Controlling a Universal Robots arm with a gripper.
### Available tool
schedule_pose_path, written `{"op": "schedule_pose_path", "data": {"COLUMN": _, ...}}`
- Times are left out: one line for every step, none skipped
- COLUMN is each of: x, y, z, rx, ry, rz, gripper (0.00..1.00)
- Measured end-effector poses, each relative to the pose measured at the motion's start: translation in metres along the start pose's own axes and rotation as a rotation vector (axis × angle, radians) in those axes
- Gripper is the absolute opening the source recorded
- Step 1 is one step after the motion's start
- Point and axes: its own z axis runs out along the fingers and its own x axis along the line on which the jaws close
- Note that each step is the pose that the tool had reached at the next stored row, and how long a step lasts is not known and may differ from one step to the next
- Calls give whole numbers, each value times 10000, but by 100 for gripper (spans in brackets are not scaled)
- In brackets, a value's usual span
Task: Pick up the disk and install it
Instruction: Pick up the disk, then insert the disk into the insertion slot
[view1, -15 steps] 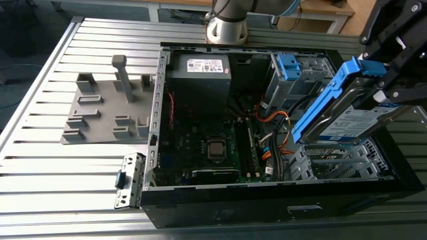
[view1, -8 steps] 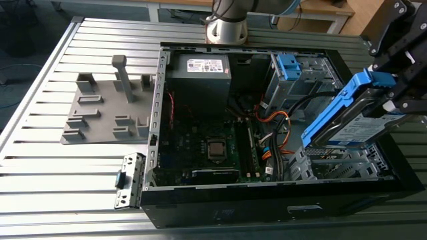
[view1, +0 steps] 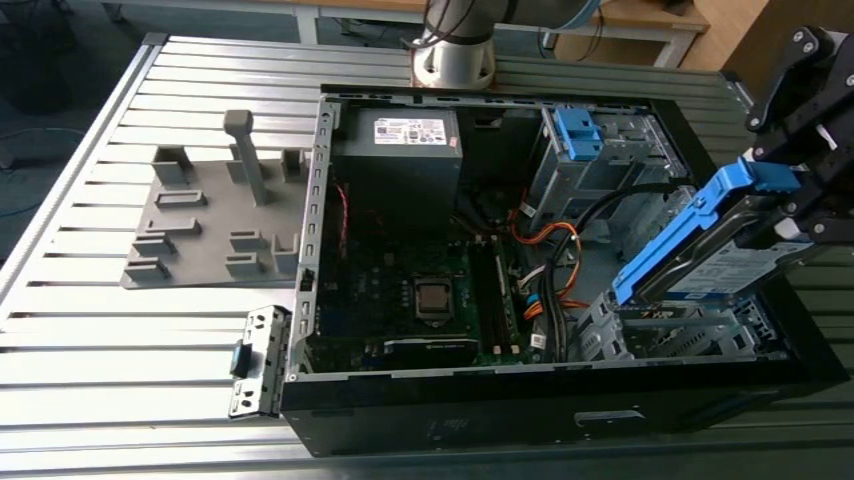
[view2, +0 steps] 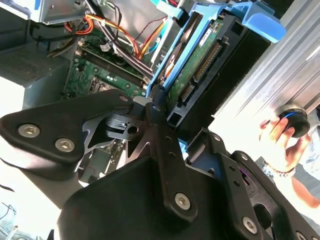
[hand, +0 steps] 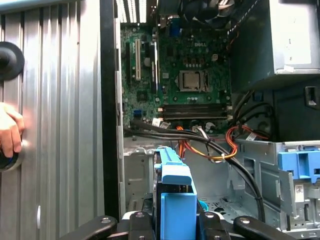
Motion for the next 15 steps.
{"op": "schedule_pose_path", "data": {"x": 0, "y": -14, "z": 10, "rx": -3, "ry": 3, "rz": -11, "gripper": 36}}
{"op": "schedule_pose_path", "data": {"x": 0, "y": -27, "z": 18, "rx": -4, "ry": 5, "rz": -23, "gripper": 36}}
{"op": "schedule_pose_path", "data": {"x": 1, "y": -44, "z": 25, "rx": -7, "ry": 5, "rz": -35, "gripper": 36}}
{"op": "schedule_pose_path", "data": {"x": 1, "y": -59, "z": 29, "rx": -9, "ry": 6, "rz": -45, "gripper": 36}}
{"op": "schedule_pose_path", "data": {"x": 0, "y": -65, "z": 30, "rx": -9, "ry": 8, "rz": -50, "gripper": 36}}
{"op": "schedule_pose_path", "data": {"x": 0, "y": -66, "z": 30, "rx": -10, "ry": 8, "rz": -50, "gripper": 36}}
{"op": "schedule_pose_path", "data": {"x": 0, "y": -66, "z": 30, "rx": -9, "ry": 9, "rz": -48, "gripper": 36}}
{"op": "schedule_pose_path", "data": {"x": 0, "y": -70, "z": 31, "rx": -9, "ry": 6, "rz": -50, "gripper": 36}}
{"op": "schedule_pose_path", "data": {"x": 0, "y": -72, "z": 31, "rx": -9, "ry": 6, "rz": -50, "gripper": 36}}
{"op": "schedule_pose_path", "data": {"x": 0, "y": -72, "z": 31, "rx": -9, "ry": 6, "rz": -50, "gripper": 36}}
{"op": "schedule_pose_path", "data": {"x": 0, "y": -73, "z": 31, "rx": -9, "ry": 7, "rz": -50, "gripper": 36}}
{"op": "schedule_pose_path", "data": {"x": 0, "y": -73, "z": 31, "rx": -9, "ry": 6, "rz": -49, "gripper": 36}}
{"op": "schedule_pose_path", "data": {"x": 0, "y": -73, "z": 31, "rx": -9, "ry": 6, "rz": -49, "gripper": 36}}
{"op": "schedule_pose_path", "data": {"x": 0, "y": -73, "z": 31, "rx": -9, "ry": 6, "rz": -50, "gripper": 36}}
{"op": "schedule_pose_path", "data": {"x": 0, "y": -74, "z": 31, "rx": -9, "ry": 6, "rz": -50, "gripper": 36}}
